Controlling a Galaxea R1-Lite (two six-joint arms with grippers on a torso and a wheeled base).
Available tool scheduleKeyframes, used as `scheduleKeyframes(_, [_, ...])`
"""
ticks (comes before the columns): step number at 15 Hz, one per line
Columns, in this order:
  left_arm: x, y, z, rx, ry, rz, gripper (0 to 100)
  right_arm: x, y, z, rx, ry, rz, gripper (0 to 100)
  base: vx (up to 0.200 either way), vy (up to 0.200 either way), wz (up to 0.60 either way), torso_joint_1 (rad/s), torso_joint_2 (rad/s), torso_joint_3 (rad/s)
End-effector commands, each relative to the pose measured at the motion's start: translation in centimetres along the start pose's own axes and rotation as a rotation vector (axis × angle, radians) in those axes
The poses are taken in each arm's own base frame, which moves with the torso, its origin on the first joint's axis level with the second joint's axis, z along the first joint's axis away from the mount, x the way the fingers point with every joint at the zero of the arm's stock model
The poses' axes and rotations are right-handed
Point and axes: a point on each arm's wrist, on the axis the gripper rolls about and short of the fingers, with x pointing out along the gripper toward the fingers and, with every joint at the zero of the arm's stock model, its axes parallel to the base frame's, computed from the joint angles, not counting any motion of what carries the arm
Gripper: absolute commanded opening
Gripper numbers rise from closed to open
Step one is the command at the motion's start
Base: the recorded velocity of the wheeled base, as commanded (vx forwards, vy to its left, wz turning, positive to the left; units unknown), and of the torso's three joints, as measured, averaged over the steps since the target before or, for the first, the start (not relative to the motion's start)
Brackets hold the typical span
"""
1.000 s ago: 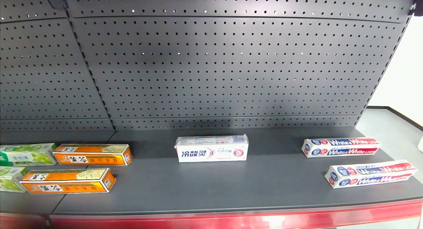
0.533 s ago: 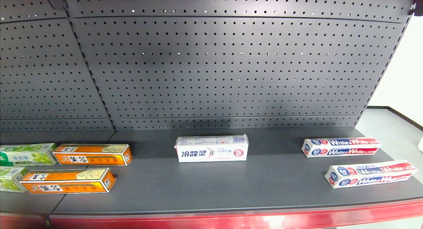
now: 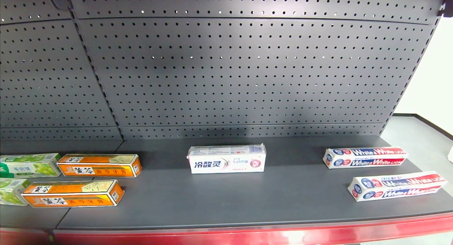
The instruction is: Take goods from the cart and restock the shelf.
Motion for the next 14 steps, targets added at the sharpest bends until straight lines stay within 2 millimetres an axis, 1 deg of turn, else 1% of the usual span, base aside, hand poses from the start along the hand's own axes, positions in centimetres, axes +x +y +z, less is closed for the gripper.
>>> scheduleKeyframes(1, [-0.3, -0.2, 0.9, -0.007, 0.005, -0.096, 100, 0.0, 0.0, 0.0, 0.0, 0.0, 0.001, 0, 0.0, 0.0, 0.0, 0.0, 0.0, 0.0])
scheduleKeyframes(3, [-0.7, -0.3, 3.2, -0.031, 0.04, -0.168, 100, 0.0, 0.0, 0.0, 0.0, 0.0, 0.001, 0, 0.0, 0.0, 0.0, 0.0, 0.0, 0.0])
scheduleKeyframes(4, [-0.3, -0.2, 5.0, -0.04, 0.072, -0.233, 100, 0.0, 0.0, 0.0, 0.0, 0.0, 0.001, 0, 0.0, 0.0, 0.0, 0.0, 0.0, 0.0])
scheduleKeyframes(5, [0.3, -0.1, 5.7, -0.023, 0.095, -0.246, 100, 0.0, 0.0, 0.0, -0.001, -0.002, 0.001, 0, 0.0, 0.0, 0.0, 0.0, 0.0, 0.0])
scheduleKeyframes(7, [1.3, 0.0, 6.3, 0.017, 0.144, -0.275, 100, 0.0, 0.0, 0.0, 0.0, 0.0, 0.001, 0, 0.0, 0.0, 0.0, 0.0, 0.0, 0.0])
scheduleKeyframes(8, [2.4, 0.1, 7.5, 0.015, 0.162, -0.299, 100, 0.0, 0.0, 0.0, 0.0, 0.0, 0.001, 0, 0.0, 0.0, 0.0, 0.0, 0.0, 0.0])
scheduleKeyframes(10, [3.9, 0.3, 9.0, 0.01, 0.178, -0.306, 100, 0.0, 0.0, 0.0, -0.001, -0.002, 0.001, 0, 0.0, 0.0, 0.0, 0.0, 0.0, 0.0])
scheduleKeyframes(11, [4.8, 0.4, 9.4, 0.004, 0.21, -0.309, 100, 0.0, 0.0, 0.0, 0.0, 0.0, 0.001, 0, 0.0, 0.0, 0.0, 0.0, 0.0, 0.0])
scheduleKeyframes(12, [5.2, 0.5, 9.4, 0.0, 0.228, -0.315, 100, 0.0, 0.0, 0.0, 0.0, 0.0, 0.001, 0, 0.0, 0.0, 0.0, 0.0, 0.0, 0.0])
scheduleKeyframes(13, [6.3, 0.5, 9.6, -0.009, 0.27, -0.348, 100, 0.0, 0.0, 0.0, 0.0, 0.0, 0.001, 0, 0.0, 0.0, 0.0, 0.0, 0.0, 0.0])
scheduleKeyframes(14, [6.7, 0.4, 9.7, -0.013, 0.282, -0.381, 100, 0.0, 0.0, 0.0, -0.001, -0.002, 0.001, 0, 0.0, 0.0, 0.0, 0.0, 0.0, 0.0])
